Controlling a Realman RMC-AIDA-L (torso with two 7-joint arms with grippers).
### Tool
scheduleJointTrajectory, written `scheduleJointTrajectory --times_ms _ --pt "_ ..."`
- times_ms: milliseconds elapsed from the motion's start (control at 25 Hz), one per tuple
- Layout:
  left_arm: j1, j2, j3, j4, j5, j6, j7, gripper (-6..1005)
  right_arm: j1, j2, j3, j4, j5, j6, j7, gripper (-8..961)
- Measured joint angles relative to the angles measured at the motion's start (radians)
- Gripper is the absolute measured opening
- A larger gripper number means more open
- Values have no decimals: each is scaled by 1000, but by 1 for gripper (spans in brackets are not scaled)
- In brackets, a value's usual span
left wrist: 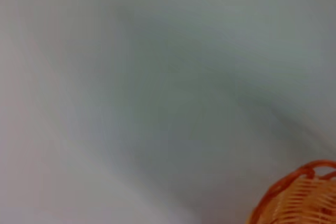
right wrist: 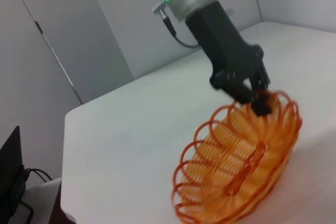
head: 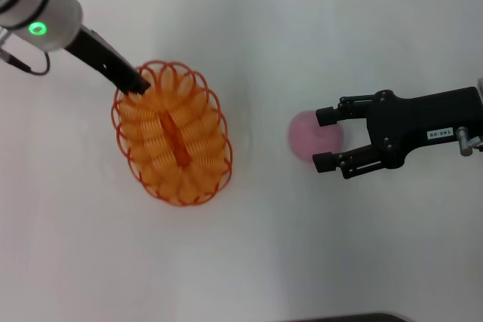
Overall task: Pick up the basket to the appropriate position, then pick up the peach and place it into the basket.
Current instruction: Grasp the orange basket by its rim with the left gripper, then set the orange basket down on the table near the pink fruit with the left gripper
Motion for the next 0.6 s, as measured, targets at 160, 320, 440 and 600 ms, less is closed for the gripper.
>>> scheduleJointTrajectory --times_ms 160,320,440,600 --pt "19 -7 -107 77 -3 27 -35 107 0 0 21 0 0 -1 0 915" --pt "53 -10 -125 152 -7 53 -136 67 -1 -6 64 0 0 -13 -1 914" --pt "79 -10 -134 196 -9 59 -226 67 -2 -19 87 0 8 -16 -1 914" --pt "101 -9 -201 215 -32 54 -330 67 -1 -38 100 0 26 -19 -6 914"
